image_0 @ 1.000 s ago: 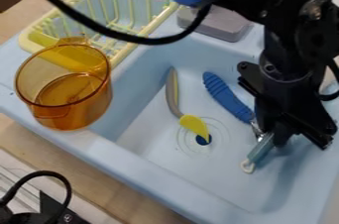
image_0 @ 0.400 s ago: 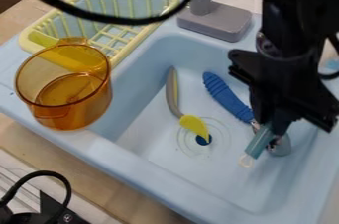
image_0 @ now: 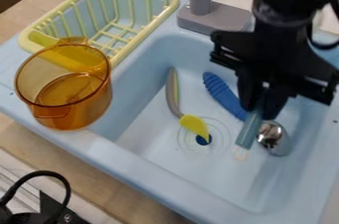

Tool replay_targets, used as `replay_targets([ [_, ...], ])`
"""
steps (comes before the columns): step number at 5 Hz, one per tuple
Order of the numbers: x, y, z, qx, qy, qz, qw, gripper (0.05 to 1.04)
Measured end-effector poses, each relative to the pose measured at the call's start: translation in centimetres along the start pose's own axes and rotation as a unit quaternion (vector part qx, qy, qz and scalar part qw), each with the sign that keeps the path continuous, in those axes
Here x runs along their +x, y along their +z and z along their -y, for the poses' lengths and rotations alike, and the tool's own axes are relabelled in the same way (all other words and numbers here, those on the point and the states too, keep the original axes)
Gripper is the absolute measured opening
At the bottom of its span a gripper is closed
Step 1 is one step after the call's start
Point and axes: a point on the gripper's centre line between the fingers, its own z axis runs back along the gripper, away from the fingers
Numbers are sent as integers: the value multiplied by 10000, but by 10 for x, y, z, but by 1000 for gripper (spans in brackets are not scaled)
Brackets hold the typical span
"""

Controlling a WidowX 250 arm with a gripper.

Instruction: Move the serving spoon to the basket on the left

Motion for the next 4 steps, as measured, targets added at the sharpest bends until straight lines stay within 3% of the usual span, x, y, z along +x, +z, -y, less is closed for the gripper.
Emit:
replay_targets([
  [1, -6, 11, -16, 119, 841, -160, 9963, 194],
  [2, -9, 14, -37, 245, 1664, -225, 9855, 194],
  [3, -13, 24, -58, 123, 2669, -291, 9632, 194],
  [4, -11, 22, -76, -309, 3336, -647, 9400, 194],
])
